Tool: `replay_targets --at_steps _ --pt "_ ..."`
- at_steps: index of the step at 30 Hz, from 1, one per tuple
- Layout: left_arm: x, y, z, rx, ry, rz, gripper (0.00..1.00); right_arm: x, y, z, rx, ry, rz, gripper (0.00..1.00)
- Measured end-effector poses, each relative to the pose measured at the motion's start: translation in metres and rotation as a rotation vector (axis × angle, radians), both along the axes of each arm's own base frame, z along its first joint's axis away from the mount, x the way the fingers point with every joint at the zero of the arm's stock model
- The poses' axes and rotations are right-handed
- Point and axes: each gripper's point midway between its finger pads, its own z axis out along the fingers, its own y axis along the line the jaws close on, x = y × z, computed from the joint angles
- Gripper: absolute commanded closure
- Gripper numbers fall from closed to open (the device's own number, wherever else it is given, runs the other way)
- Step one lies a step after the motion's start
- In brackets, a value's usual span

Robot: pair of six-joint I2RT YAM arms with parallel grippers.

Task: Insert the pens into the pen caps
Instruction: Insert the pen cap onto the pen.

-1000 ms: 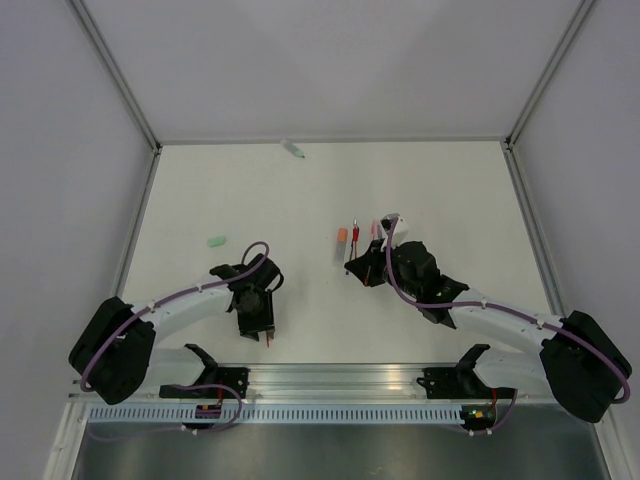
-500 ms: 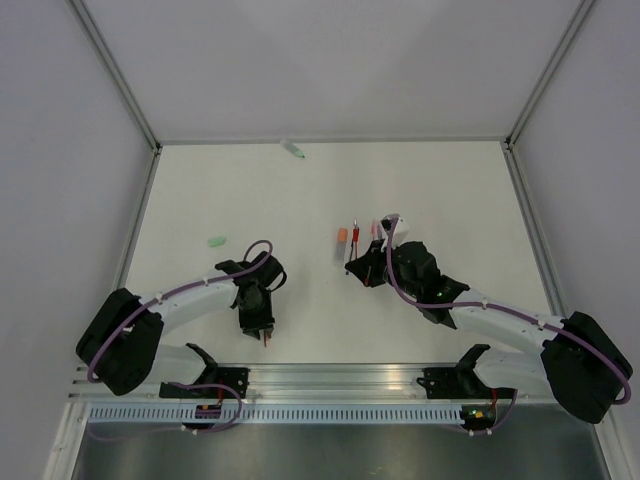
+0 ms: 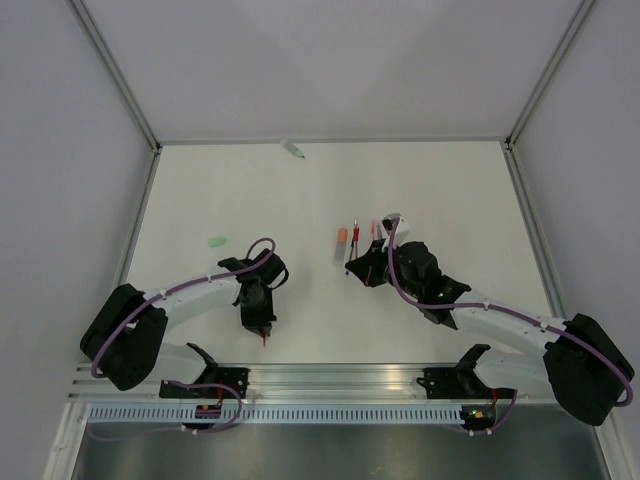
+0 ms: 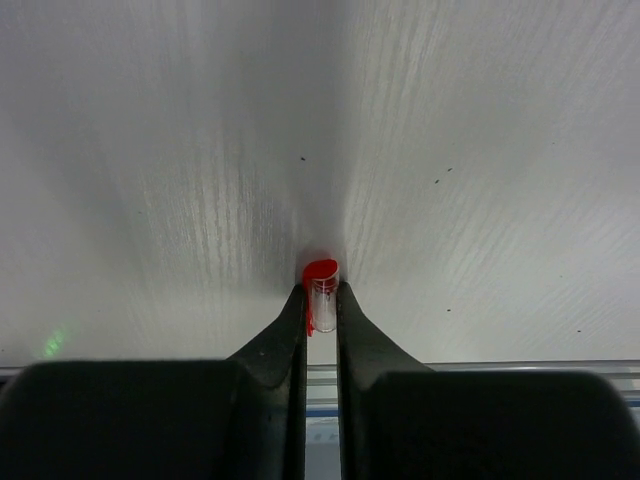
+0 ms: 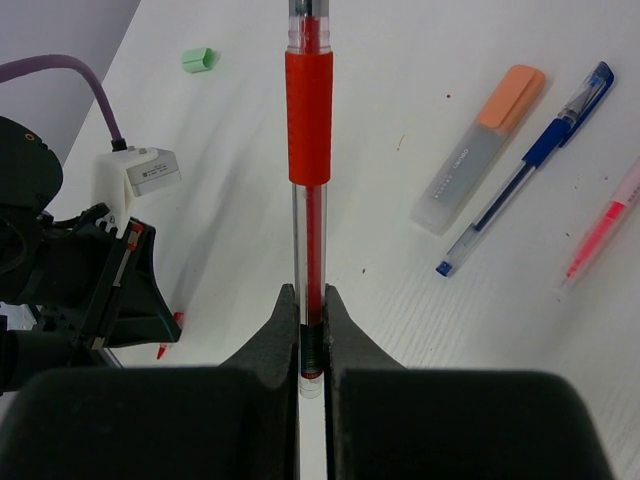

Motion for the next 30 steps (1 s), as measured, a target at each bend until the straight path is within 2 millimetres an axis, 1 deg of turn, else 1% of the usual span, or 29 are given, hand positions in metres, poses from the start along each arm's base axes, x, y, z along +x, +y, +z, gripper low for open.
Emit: replay_targets --at_steps 3,6,11,14,16,18,20,23,26,30 --pt "0.002 -0.005 0.0 -0.022 -0.004 -0.002 0.98 0.0 0.0 0.003 0.006 -0.007 0.0 1.0" --pt "0.008 -0.014 0.001 -0.059 -0.018 -0.008 0.98 -0.001 0.0 0.004 0.009 -0.009 0.003 1.0" --pt "0.028 -0.03 0.005 -0.111 -0.08 -0.024 0.98 -0.004 0.005 0.003 0.016 -0.006 0.038 1.0" --pt "0.043 -0.041 0.014 -0.146 -0.131 -0.038 0.98 -0.008 0.012 0.003 0.028 -0.001 0.082 1.0" --pt "0.056 -0.051 0.027 -0.185 -0.187 -0.05 0.98 -0.011 0.018 0.004 0.044 -0.002 0.116 1.0" --pt "0.073 -0.064 0.048 -0.25 -0.278 -0.06 0.98 -0.016 0.023 0.008 0.063 -0.005 0.157 1.0" --pt "0.088 -0.075 0.077 -0.333 -0.393 -0.066 0.98 -0.021 0.028 0.013 0.079 -0.008 0.2 1.0" --pt "0.106 -0.091 0.135 -0.49 -0.598 -0.077 0.96 -0.031 0.036 0.027 0.099 -0.04 0.265 1.0" --pt "0.114 -0.101 0.193 -0.638 -0.781 -0.091 0.96 -0.045 0.04 0.049 0.123 -0.109 0.324 1.0" --pt "0.113 -0.106 0.251 -0.782 -0.949 -0.113 0.96 -0.064 0.046 0.086 0.187 -0.233 0.401 1.0"
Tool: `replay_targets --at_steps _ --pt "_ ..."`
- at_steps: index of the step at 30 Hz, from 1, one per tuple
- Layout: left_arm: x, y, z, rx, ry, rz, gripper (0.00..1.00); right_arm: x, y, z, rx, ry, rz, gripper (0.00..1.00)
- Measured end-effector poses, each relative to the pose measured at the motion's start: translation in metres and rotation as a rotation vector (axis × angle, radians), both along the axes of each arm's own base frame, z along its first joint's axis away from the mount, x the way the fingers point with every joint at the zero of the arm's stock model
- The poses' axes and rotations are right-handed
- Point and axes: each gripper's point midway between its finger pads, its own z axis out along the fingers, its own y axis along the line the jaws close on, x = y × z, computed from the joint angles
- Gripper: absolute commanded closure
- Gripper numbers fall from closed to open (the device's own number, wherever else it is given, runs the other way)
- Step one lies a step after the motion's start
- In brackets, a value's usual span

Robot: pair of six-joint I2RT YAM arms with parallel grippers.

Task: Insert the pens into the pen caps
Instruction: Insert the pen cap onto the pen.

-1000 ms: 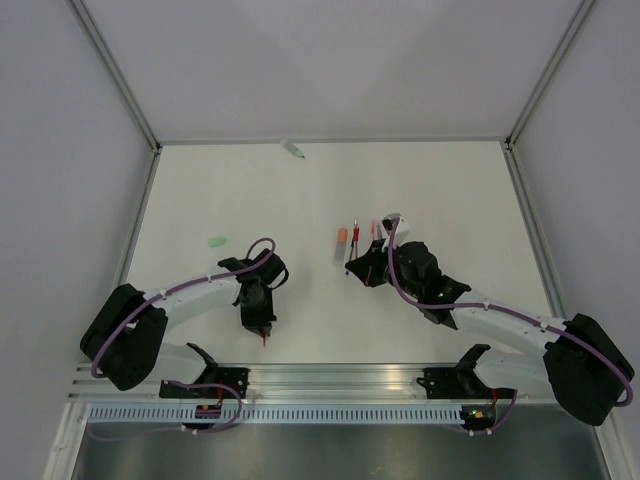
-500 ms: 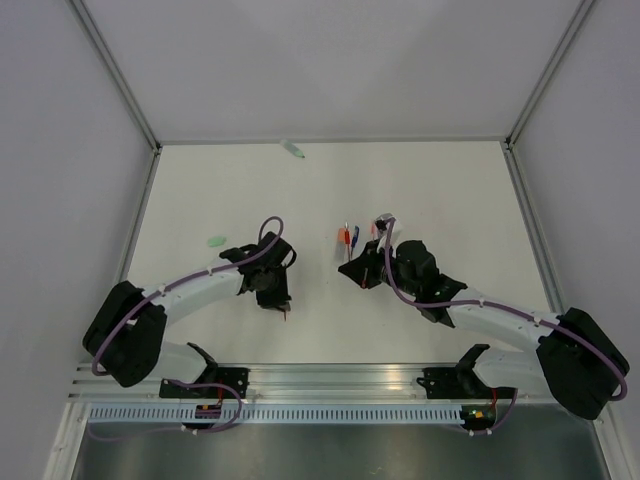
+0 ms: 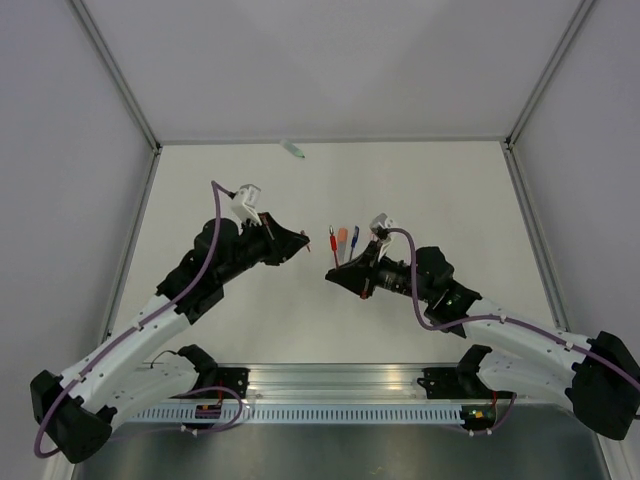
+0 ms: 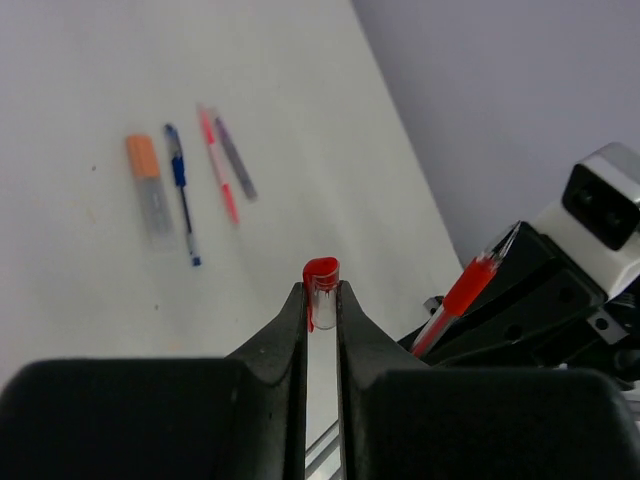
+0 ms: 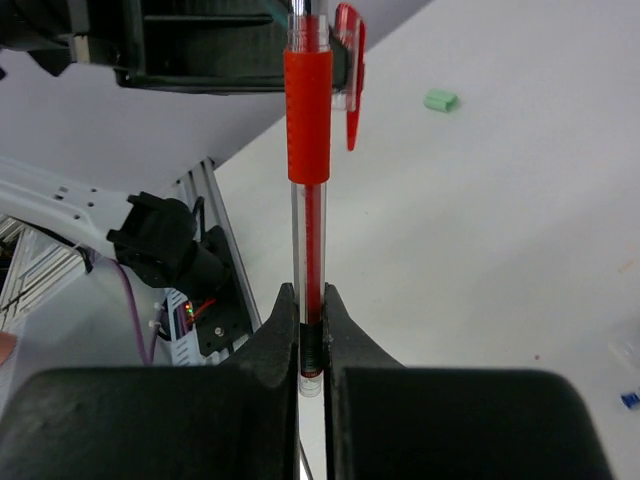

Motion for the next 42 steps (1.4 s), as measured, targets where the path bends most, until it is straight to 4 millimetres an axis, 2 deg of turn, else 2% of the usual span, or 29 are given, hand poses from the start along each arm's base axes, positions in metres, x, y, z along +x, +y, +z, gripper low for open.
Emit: replay_targets --at_steps 2,5,11,17,35,42 --pt "-0.003 0.001 0.022 -0.058 -0.072 -0.007 0.96 -0.007 0.003 0.011 0.03 -0.04 0.03 1.0" --pt "-0.007 0.002 0.036 -0.096 -0.122 -0.016 0.97 -0.016 0.009 0.012 0.033 -0.06 0.079 1.0" --pt "-0.01 0.007 0.046 -0.108 -0.173 -0.01 0.98 -0.025 0.019 -0.008 -0.017 -0.041 0.129 1.0" --pt "-0.013 0.013 0.061 -0.129 -0.232 0.0 0.98 -0.029 0.023 -0.017 -0.041 -0.038 0.147 1.0" --pt "-0.015 0.002 0.053 -0.12 -0.231 -0.063 0.98 -0.03 0.028 -0.03 -0.076 -0.02 0.157 1.0" --pt "-0.017 -0.004 0.039 -0.107 -0.206 -0.103 0.98 -0.027 0.028 -0.03 -0.081 -0.024 0.142 1.0"
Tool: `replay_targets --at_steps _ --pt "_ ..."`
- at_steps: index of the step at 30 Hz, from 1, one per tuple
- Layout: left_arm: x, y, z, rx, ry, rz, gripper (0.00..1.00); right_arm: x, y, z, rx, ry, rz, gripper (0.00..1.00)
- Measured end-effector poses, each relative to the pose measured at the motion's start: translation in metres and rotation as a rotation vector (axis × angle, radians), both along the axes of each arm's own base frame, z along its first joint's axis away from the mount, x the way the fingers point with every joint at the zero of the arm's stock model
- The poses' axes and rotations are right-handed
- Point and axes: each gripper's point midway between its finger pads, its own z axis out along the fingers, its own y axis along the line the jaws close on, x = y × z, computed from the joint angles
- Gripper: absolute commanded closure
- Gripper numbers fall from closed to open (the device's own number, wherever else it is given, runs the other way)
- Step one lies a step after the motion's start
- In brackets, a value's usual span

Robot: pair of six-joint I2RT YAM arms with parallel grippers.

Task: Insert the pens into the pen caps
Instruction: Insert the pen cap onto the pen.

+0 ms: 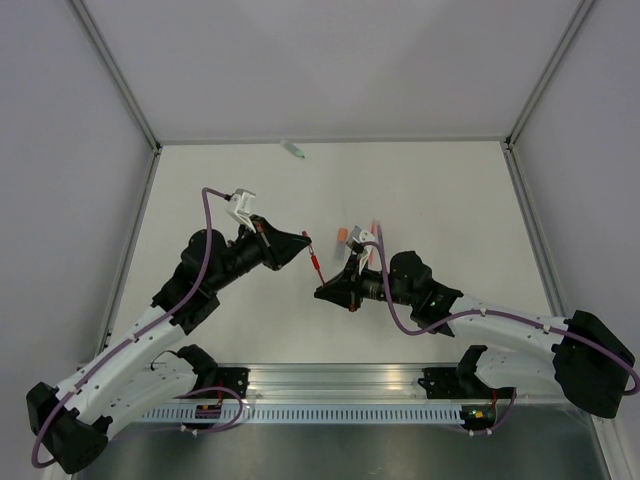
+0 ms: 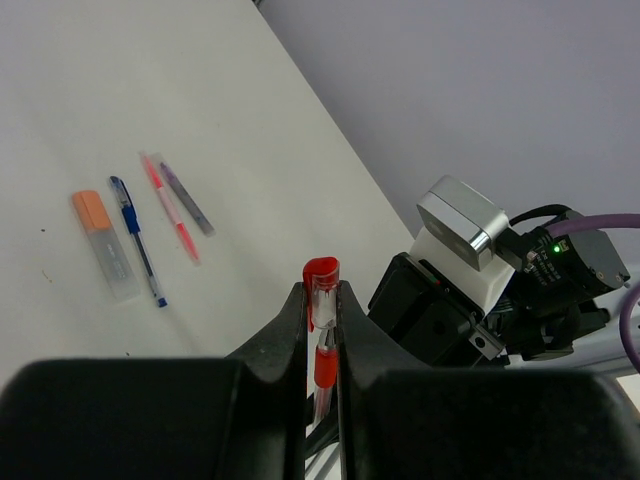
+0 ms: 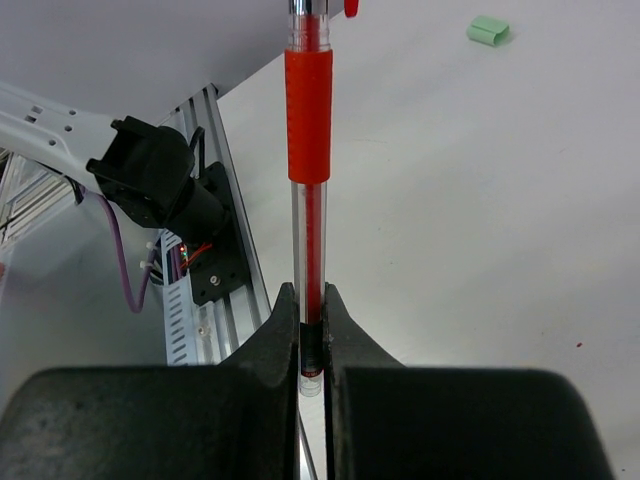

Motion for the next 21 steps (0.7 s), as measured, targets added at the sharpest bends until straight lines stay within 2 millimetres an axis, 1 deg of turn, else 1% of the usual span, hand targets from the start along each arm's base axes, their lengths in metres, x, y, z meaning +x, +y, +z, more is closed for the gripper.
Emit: replay_targets --at_steps 15,17,18,19,21 --pt "-0.007 -0.006 -0.017 0.005 -0.002 -0.055 0.98 0.007 -0.002 -0.007 -0.032 0.005 -0.038 1.0" --pt "-0.008 -0.007 -0.022 0.007 -0.004 -0.07 0.94 0.007 -0.002 -0.008 -0.035 0.006 -0.042 1.0" --pt "-0.009 -0.008 -0.025 0.007 -0.008 -0.078 0.91 0.007 -0.003 -0.01 -0.041 0.01 -0.043 1.0" --pt "-0.009 -0.008 -0.027 0.009 -0.009 -0.082 0.86 0.007 -0.003 -0.011 -0.048 0.014 -0.044 1.0" --pt "-0.008 -0.009 -0.03 0.008 -0.014 -0.088 0.8 0.006 -0.004 -0.014 -0.057 0.019 -0.045 1.0"
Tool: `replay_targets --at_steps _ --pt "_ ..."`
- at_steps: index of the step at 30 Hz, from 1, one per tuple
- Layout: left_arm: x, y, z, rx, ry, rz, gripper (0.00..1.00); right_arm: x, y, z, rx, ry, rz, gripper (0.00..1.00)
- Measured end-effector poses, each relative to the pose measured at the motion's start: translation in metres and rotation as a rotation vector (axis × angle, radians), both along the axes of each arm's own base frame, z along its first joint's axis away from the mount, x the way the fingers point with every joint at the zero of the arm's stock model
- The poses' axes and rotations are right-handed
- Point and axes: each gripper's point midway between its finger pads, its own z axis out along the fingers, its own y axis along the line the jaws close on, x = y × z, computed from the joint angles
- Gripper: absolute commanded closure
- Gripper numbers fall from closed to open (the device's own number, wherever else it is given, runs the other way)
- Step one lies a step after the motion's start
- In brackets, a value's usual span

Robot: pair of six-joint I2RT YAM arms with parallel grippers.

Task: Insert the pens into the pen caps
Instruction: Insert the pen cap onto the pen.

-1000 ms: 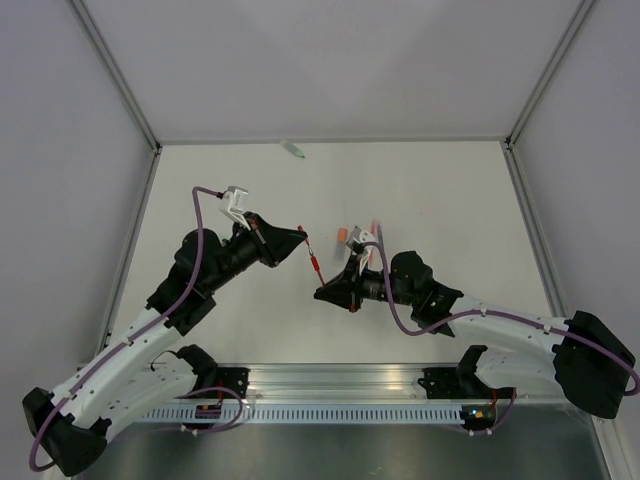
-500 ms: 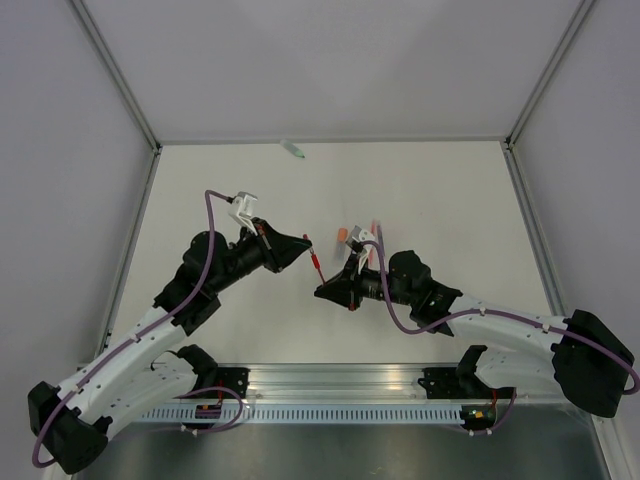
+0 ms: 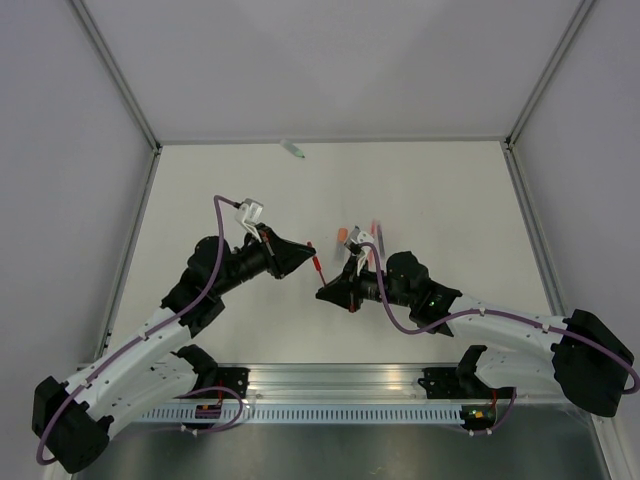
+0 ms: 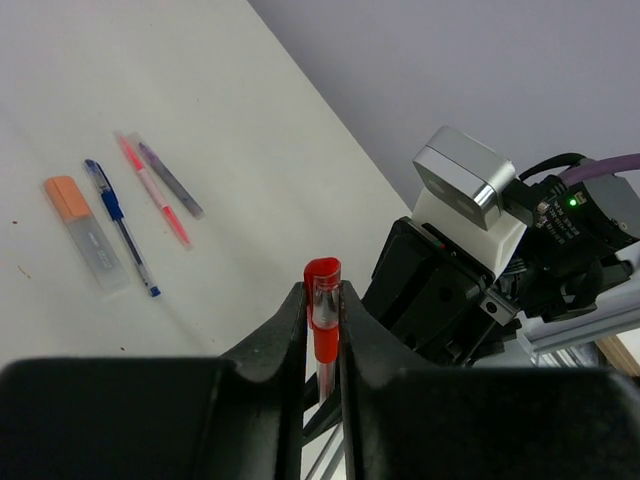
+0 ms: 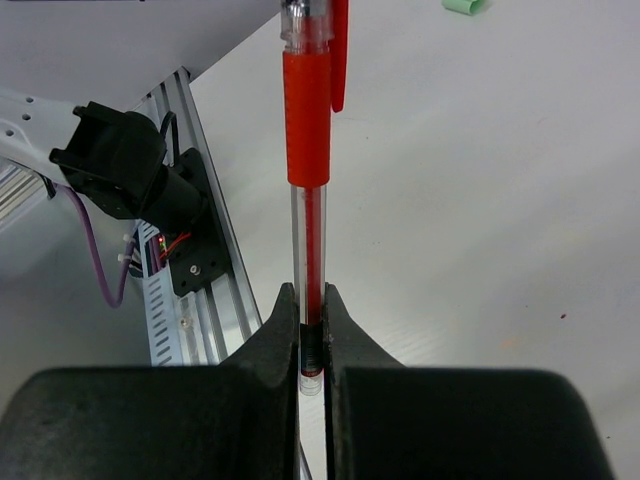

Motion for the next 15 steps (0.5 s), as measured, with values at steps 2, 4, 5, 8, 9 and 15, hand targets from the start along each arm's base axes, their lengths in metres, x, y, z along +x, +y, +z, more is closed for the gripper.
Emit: replay_targets --at_steps 2,4,5,8,9,15 --pt "-0.001 -0.001 -0.001 0.0 -0.013 -0.011 0.64 0.0 0.0 -0.001 -0.003 0.001 0.001 1.0" --pt "-0.005 -0.002 -0.003 0.006 -0.016 -0.037 0.51 0.0 0.0 0.0 0.001 -0.003 0.0 1.0" --pt "-0.008 -0.004 -0.004 0.008 -0.01 -0.051 0.48 0.0 0.0 0.001 0.004 -0.004 0.001 1.0" --pt "-0.011 -0.006 -0.004 0.008 -0.013 -0.071 0.37 -0.001 0.001 0.003 0.009 -0.007 0.009 1.0" --pt "-0.011 -0.005 -0.004 0.009 -0.012 -0.071 0.33 -0.002 0.002 0.003 0.013 -0.007 0.017 1.0" --pt "-0.01 -0.005 -0.01 0.026 0.007 -0.063 0.3 -0.008 0.004 0.007 0.029 -0.011 0.053 1.0"
